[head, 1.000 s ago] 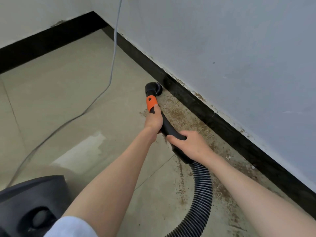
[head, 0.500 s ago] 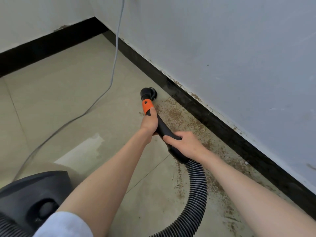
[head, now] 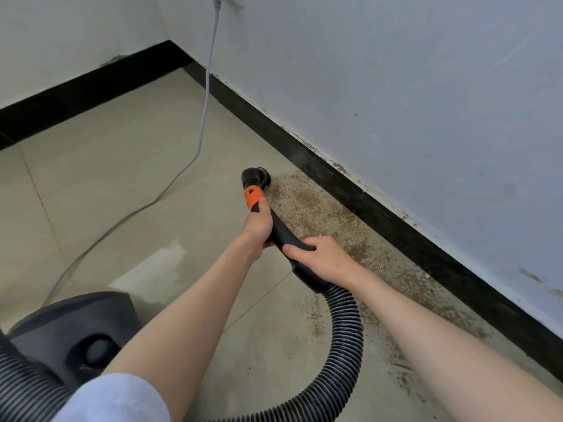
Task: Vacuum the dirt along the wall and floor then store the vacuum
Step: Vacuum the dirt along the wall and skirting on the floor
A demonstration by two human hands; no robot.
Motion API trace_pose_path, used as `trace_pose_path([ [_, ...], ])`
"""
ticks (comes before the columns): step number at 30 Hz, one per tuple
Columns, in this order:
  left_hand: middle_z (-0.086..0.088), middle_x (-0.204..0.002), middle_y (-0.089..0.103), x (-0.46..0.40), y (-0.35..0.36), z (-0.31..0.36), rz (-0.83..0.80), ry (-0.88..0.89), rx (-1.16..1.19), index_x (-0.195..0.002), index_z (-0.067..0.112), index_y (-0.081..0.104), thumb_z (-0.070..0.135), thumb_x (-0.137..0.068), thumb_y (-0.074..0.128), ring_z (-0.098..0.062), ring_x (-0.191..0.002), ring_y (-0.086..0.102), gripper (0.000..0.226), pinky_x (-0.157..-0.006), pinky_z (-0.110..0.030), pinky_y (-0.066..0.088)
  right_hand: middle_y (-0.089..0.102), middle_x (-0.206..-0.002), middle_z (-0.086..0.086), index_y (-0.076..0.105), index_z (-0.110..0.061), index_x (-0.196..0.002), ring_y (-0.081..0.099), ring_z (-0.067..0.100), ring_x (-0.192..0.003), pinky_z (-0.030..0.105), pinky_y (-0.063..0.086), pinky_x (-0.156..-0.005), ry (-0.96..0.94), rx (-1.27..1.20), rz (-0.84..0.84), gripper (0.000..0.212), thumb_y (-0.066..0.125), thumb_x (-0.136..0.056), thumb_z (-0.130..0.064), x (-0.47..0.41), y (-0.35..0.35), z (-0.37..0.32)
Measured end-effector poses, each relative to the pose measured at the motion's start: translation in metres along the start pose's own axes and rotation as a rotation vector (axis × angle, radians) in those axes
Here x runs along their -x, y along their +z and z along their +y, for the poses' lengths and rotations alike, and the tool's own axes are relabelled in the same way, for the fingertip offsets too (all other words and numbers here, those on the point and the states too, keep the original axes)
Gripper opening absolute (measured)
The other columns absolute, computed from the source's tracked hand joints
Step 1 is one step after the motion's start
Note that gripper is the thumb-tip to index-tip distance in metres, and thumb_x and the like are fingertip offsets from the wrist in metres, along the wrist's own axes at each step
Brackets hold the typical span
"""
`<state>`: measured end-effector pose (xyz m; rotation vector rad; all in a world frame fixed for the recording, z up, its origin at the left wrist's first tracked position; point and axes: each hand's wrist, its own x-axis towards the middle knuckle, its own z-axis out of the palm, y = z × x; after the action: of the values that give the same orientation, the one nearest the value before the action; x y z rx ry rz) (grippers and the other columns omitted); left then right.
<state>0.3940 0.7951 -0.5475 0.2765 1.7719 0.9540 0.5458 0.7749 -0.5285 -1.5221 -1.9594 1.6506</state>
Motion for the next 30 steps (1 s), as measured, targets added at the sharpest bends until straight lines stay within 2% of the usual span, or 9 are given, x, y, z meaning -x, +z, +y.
trace_pose_path([
  [3, -0.012, -0.118, 0.054, -0.001, 0.016, 0.010, -0.032, -0.010, -0.006, -0.131, 0.005, 0.041, 0.051, -0.098, 0.029, -0.029, -0.110, 0.055, 0.058, -0.082, -0.039, 0.051, 0.046, -0.040, -0.014, 0.045, -0.022, -0.055, 0.043, 0.002, -0.042, 0.025, 0.031, -0.052, 0.018, 0.034, 0.053, 0.047, 0.063, -0.087, -0.052, -0.002, -0.013, 0.000],
  [6, -0.014, -0.123, 0.054, -0.004, 0.029, 0.019, -0.056, -0.021, -0.015, -0.133, 0.006, 0.039, 0.053, -0.097, 0.029, -0.031, -0.110, 0.056, 0.060, -0.090, -0.044, 0.051, 0.046, -0.045, -0.012, 0.047, -0.020, -0.056, 0.044, 0.007, -0.045, 0.027, 0.032, -0.053, 0.028, 0.093, 0.107, 0.048, 0.062, -0.086, -0.055, -0.007, -0.024, 0.002],
  [9, -0.014, -0.123, 0.054, -0.007, 0.039, 0.020, -0.089, -0.021, -0.041, -0.132, 0.006, 0.039, 0.055, -0.096, 0.030, -0.031, -0.109, 0.056, 0.062, -0.093, -0.046, 0.051, 0.058, -0.058, -0.005, 0.058, -0.019, -0.065, 0.056, 0.015, -0.055, 0.028, 0.040, -0.058, 0.040, 0.102, 0.127, 0.045, 0.060, -0.083, -0.059, -0.010, -0.026, 0.010],
  [13, -0.013, -0.121, 0.055, -0.008, 0.043, 0.017, -0.078, 0.004, -0.111, -0.131, 0.005, 0.040, 0.055, -0.096, 0.028, -0.031, -0.109, 0.056, 0.062, -0.095, -0.045, 0.049, 0.068, -0.068, 0.006, 0.062, -0.012, -0.071, 0.065, 0.025, -0.062, 0.031, 0.044, -0.058, 0.037, 0.085, 0.171, 0.051, 0.060, -0.080, -0.062, -0.007, -0.021, 0.021],
  [17, -0.012, -0.115, 0.055, -0.008, 0.039, 0.017, -0.054, 0.045, -0.136, -0.123, 0.005, 0.043, 0.050, -0.099, 0.025, -0.029, -0.108, 0.056, 0.054, -0.094, -0.044, 0.050, 0.052, -0.051, -0.009, 0.049, -0.020, -0.058, 0.050, 0.011, -0.048, 0.027, 0.035, -0.054, 0.036, 0.059, 0.149, 0.046, 0.062, -0.084, -0.055, -0.009, -0.020, 0.015],
  [20, -0.014, -0.119, 0.055, -0.005, 0.027, 0.019, -0.015, 0.055, -0.092, -0.129, 0.005, 0.042, 0.048, -0.099, 0.026, -0.029, -0.109, 0.056, 0.055, -0.091, -0.042, 0.051, 0.046, -0.042, -0.014, 0.047, -0.023, -0.054, 0.043, 0.002, -0.042, 0.021, 0.030, -0.048, 0.018, 0.034, 0.102, 0.046, 0.064, -0.086, -0.051, -0.012, -0.020, 0.005],
  [23, -0.013, -0.117, 0.055, -0.002, 0.003, 0.014, 0.054, 0.040, -0.043, -0.129, 0.005, 0.042, 0.048, -0.099, 0.028, -0.030, -0.106, 0.056, 0.054, -0.084, -0.040, 0.051, 0.053, -0.054, -0.009, 0.053, -0.020, -0.058, 0.050, 0.009, -0.053, 0.025, 0.034, -0.054, -0.007, 0.012, 0.023, 0.042, 0.065, -0.085, -0.051, -0.015, -0.005, -0.003],
  [26, -0.014, -0.121, 0.055, 0.001, -0.023, 0.001, 0.134, 0.019, -0.019, -0.130, 0.004, 0.042, 0.048, -0.099, 0.028, -0.031, -0.107, 0.056, 0.056, -0.088, -0.041, 0.051, 0.056, -0.061, -0.001, 0.056, -0.020, -0.060, 0.054, 0.016, -0.058, 0.030, 0.037, -0.059, -0.024, 0.020, -0.052, 0.041, 0.065, -0.083, -0.052, -0.017, 0.017, -0.006],
  [30, -0.014, -0.117, 0.052, 0.012, -0.039, -0.016, 0.171, 0.001, -0.015, -0.133, 0.002, 0.039, 0.047, -0.100, 0.026, -0.032, -0.109, 0.054, 0.057, -0.084, -0.040, 0.050, 0.056, -0.059, -0.002, 0.056, -0.019, -0.060, 0.052, 0.014, -0.054, 0.028, 0.036, -0.056, -0.041, 0.044, -0.095, 0.040, 0.066, -0.083, -0.050, -0.009, 0.034, -0.003],
])
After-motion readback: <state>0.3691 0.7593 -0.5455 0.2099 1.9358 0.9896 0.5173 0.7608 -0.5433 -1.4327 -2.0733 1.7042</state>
